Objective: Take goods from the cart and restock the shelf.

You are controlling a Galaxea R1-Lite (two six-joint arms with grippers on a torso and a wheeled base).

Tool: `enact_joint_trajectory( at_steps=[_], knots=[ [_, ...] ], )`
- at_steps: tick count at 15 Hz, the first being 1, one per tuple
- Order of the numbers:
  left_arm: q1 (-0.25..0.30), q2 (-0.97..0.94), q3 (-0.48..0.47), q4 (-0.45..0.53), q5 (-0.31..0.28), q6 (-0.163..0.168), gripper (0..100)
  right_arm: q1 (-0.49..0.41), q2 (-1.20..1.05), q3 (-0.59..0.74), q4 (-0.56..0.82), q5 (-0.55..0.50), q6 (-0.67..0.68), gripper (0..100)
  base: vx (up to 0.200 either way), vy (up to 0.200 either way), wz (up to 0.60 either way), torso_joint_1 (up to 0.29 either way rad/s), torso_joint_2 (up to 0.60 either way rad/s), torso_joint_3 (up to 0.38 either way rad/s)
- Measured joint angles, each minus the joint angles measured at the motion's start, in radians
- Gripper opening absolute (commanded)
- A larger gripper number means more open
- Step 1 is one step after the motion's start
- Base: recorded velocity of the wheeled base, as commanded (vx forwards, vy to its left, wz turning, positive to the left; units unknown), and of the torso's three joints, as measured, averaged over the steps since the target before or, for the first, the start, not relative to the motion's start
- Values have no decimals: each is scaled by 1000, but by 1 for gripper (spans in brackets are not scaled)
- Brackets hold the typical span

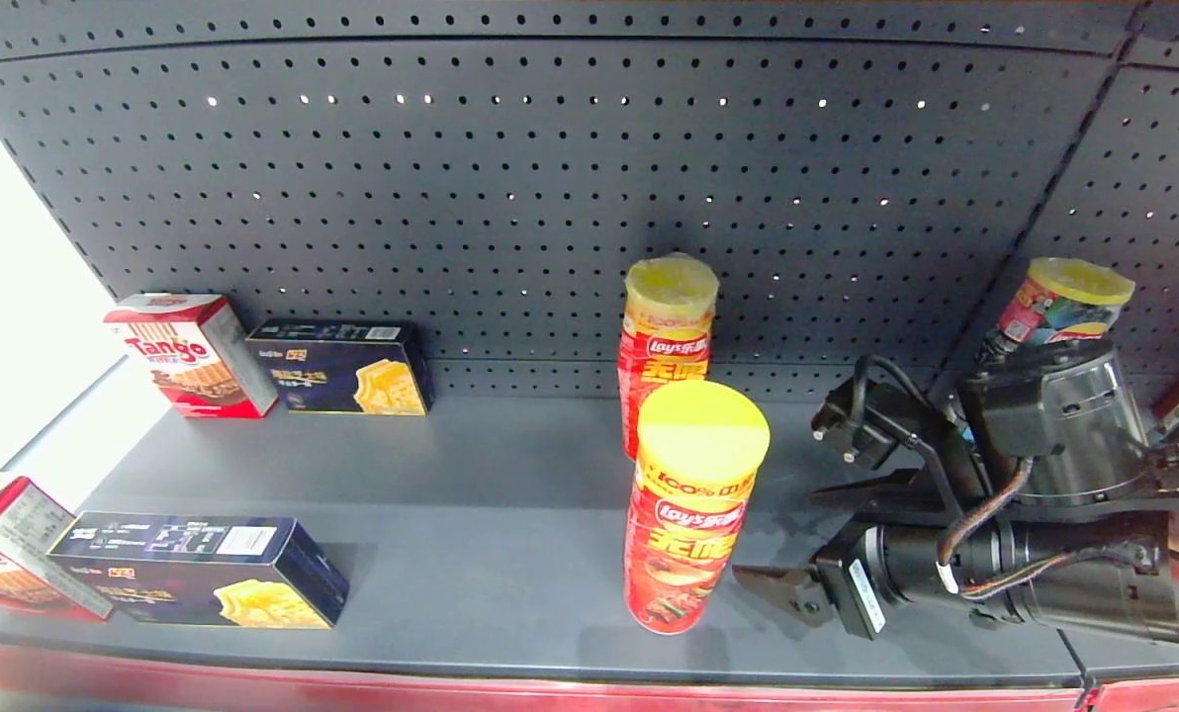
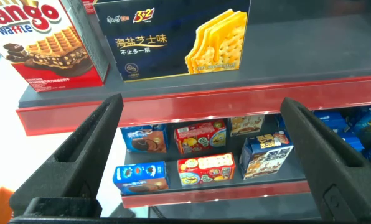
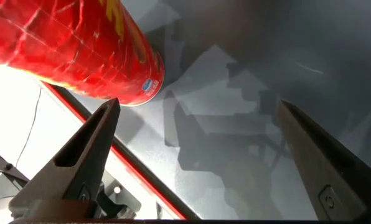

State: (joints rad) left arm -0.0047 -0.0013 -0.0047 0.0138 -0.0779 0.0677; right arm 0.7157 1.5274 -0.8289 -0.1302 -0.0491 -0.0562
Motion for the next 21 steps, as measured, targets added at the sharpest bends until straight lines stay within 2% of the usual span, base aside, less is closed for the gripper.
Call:
enact_joint_trajectory(
  at_steps=[16,21],
  knots=[
    [1,0,0,0,0,0,100,1,31,-25,-14,-1,0,100,0,0,0,0,0,0],
    [1,0,0,0,0,0,100,-34,-53,8,-13,-3,2,100,0,0,0,0,0,0]
  ],
)
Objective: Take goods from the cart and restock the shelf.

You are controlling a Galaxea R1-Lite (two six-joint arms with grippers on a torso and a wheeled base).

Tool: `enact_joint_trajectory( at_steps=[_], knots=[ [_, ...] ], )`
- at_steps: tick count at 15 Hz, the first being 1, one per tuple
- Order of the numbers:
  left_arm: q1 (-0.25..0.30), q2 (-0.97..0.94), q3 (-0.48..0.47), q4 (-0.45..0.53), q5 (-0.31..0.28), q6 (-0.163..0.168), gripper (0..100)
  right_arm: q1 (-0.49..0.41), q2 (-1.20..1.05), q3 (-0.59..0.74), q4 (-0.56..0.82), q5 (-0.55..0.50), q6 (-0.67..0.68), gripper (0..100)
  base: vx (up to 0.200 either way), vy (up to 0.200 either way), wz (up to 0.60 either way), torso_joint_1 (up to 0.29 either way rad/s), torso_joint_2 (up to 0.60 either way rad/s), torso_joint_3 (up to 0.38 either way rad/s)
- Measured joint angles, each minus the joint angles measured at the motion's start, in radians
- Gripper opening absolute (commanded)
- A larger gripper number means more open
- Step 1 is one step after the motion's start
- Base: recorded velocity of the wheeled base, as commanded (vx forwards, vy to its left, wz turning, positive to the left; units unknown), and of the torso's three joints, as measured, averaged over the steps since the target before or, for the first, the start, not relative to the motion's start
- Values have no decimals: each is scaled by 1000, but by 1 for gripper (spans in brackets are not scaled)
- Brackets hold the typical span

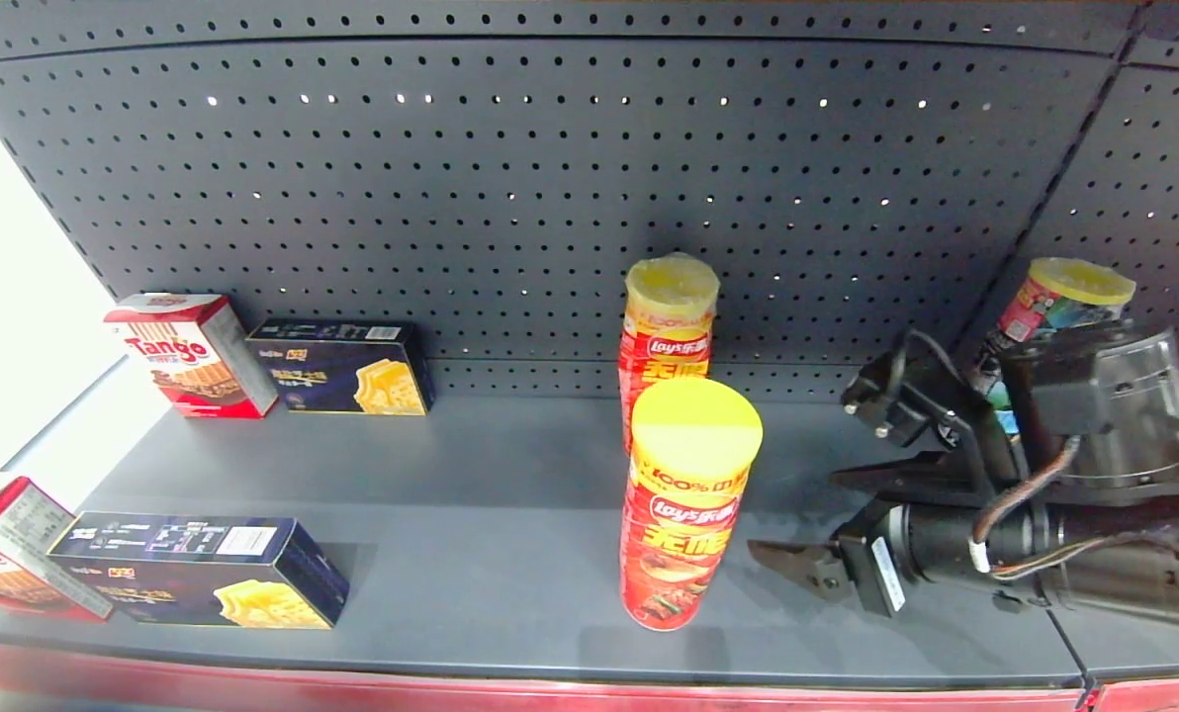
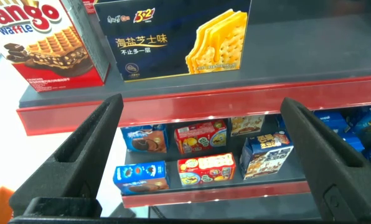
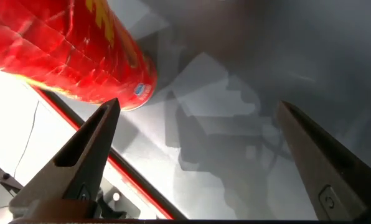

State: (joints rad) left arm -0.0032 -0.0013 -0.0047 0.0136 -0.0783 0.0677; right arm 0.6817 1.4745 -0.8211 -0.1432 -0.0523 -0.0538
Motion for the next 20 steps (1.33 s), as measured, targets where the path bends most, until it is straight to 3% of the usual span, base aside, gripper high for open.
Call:
enact_joint_trajectory(
  at_steps=[10,16,18,20],
  knots=[
    [0,0,0,-1,0,0,100,-52,-645,232,-54,6,1,100,0,0,0,0,0,0],
    [0,0,0,-2,0,0,100,-58,-1109,560,-20,7,5,100,0,0,0,0,0,0],
    [0,0,0,-2,0,0,100,-60,-1252,647,62,7,5,100,0,0,0,0,0,0],
    [0,0,0,-2,0,0,100,-62,-1365,694,271,8,5,100,0,0,0,0,0,0]
  ],
)
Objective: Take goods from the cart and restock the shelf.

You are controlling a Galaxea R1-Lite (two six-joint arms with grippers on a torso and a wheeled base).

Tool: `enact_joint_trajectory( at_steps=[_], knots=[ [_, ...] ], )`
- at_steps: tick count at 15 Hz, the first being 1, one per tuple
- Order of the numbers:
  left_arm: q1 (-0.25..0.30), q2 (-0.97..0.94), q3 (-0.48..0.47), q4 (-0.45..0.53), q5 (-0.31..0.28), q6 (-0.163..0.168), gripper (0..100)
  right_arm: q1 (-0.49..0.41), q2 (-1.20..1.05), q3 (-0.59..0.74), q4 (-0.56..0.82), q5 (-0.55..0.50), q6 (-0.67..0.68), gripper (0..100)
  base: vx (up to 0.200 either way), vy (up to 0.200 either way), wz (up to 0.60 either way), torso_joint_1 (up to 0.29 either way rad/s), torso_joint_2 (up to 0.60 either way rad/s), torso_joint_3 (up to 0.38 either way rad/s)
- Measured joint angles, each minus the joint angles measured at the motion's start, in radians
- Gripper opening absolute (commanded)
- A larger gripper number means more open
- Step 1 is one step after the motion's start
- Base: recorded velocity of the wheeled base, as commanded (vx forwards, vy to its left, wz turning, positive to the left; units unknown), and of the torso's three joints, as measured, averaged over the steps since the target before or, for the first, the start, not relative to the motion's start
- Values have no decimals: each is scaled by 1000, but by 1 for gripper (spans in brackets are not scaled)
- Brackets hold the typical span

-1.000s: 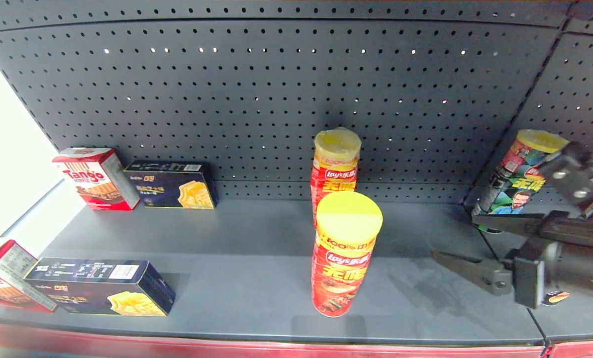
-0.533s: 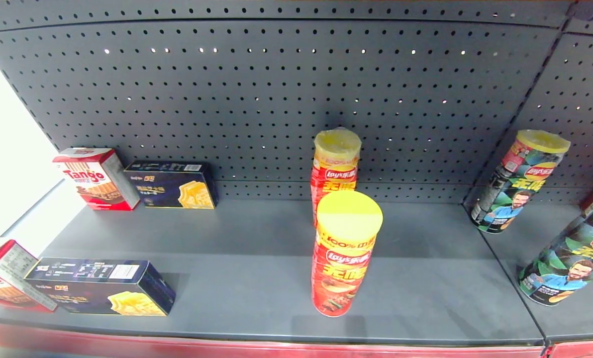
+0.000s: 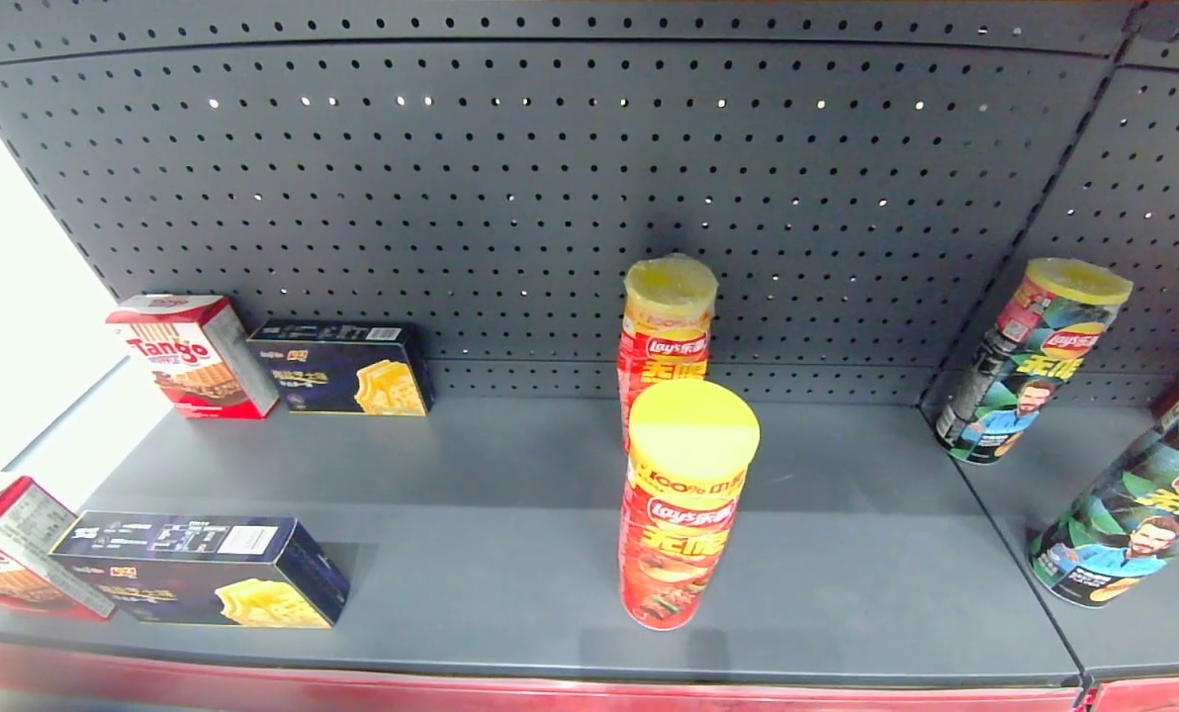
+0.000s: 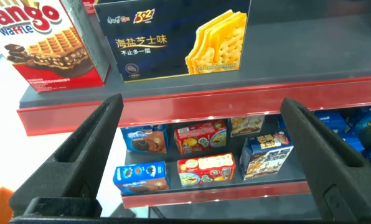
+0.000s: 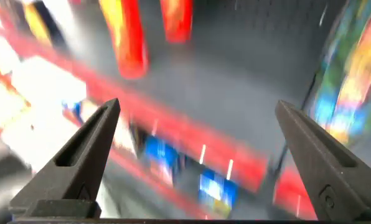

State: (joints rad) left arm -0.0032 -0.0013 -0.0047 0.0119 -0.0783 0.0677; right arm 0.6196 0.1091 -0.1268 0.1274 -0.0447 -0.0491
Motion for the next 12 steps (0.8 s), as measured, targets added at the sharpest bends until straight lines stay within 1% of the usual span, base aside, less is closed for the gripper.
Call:
enact_joint_trajectory(
  at_steps=[1,3,5,6,10,11,12],
  knots=[
    [0,0,0,0,0,0,100,-3,-41,12,36,-4,0,100,0,0,0,0,0,0],
    [0,0,0,0,0,0,100,-23,-80,21,34,-20,10,100,0,0,0,0,0,0],
    [-1,0,0,1,0,0,100,-96,-70,25,31,-35,44,100,0,0,0,0,0,0],
    [-1,0,0,1,0,0,100,-159,-43,26,31,-38,55,100,0,0,0,0,0,0],
    [0,0,0,1,1,0,100,-531,22,27,31,-31,73,100,0,0,0,0,0,0],
    [0,0,0,1,0,0,100,-589,7,28,28,-19,76,100,0,0,0,0,0,0],
    [0,0,0,1,0,0,100,-609,-18,30,20,-13,77,100,0,0,0,0,0,0]
  ],
)
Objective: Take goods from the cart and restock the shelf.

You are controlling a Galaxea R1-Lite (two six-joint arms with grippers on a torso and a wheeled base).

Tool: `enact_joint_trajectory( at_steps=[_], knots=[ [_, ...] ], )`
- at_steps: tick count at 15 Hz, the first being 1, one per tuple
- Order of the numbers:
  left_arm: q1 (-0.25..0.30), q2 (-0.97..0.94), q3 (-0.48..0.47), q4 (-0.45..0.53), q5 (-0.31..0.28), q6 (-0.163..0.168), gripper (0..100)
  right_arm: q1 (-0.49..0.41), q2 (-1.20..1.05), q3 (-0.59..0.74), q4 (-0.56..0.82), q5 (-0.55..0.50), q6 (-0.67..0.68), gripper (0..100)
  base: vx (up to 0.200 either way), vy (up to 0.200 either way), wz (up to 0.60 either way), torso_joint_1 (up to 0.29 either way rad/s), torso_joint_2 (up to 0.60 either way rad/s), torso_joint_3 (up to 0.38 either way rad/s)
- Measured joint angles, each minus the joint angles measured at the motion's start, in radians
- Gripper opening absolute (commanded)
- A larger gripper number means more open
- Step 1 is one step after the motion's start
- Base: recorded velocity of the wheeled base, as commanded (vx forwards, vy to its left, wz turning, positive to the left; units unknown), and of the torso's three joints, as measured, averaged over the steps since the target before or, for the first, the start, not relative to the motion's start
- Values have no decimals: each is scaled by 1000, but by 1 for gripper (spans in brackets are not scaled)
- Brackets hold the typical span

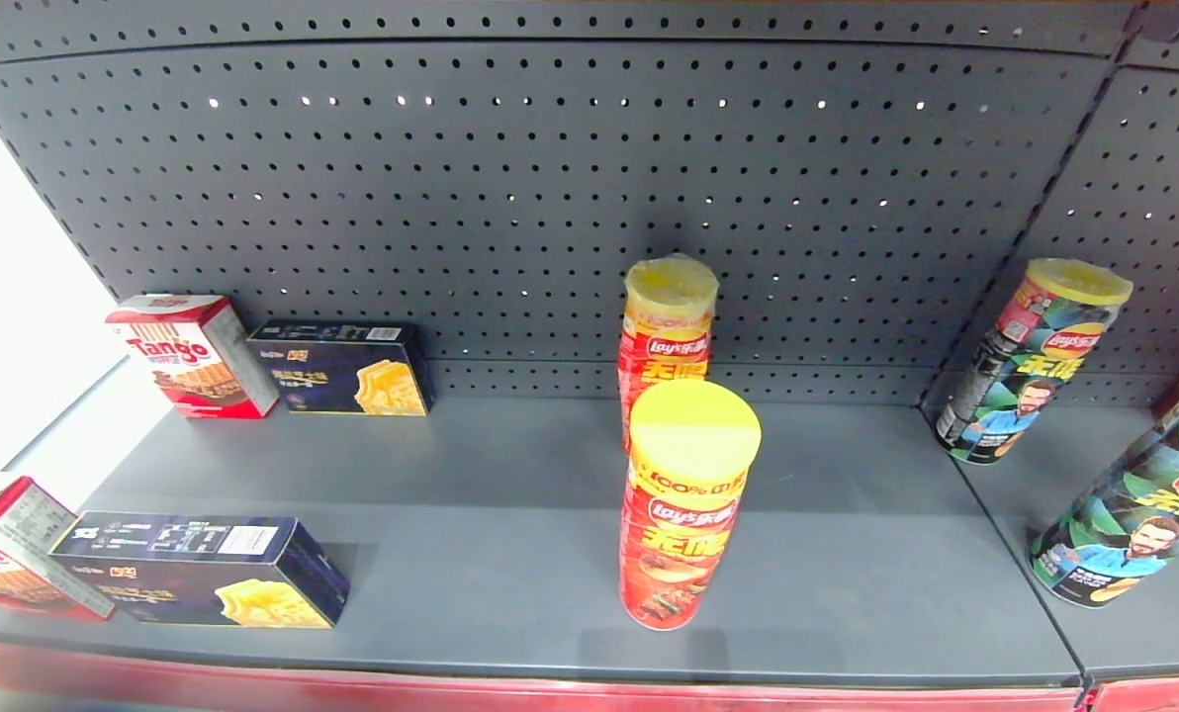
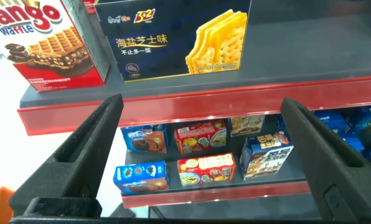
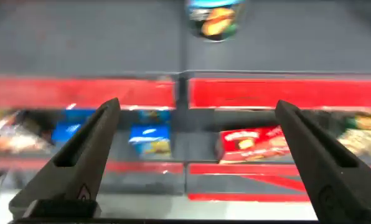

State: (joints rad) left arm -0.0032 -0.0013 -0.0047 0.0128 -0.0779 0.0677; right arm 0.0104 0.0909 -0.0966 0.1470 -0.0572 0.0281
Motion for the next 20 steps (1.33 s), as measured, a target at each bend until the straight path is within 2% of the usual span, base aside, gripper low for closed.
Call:
enact_joint_trajectory(
  at_steps=[2,4,13,15,19,20],
  knots=[
    [0,0,0,0,0,0,100,-11,-50,36,-104,-1,-1,100,0,0,0,0,0,0],
    [0,0,0,0,0,0,100,-12,-71,79,-140,-7,-9,100,0,0,0,0,0,0],
    [0,0,1,-3,0,1,100,-10,-87,93,-141,-3,-10,100,0,0,0,0,0,0],
    [0,0,3,-6,0,-1,100,-10,-87,93,-142,-4,-9,100,-200,0,0,-2,10,2],
    [0,0,3,-7,0,4,100,-10,-88,93,-143,-3,-10,100,0,0,0,-14,-1,3],
    [1,0,3,-8,1,5,100,-10,-88,93,-142,-3,-9,100,0,-200,0,17,22,12]
  ],
)
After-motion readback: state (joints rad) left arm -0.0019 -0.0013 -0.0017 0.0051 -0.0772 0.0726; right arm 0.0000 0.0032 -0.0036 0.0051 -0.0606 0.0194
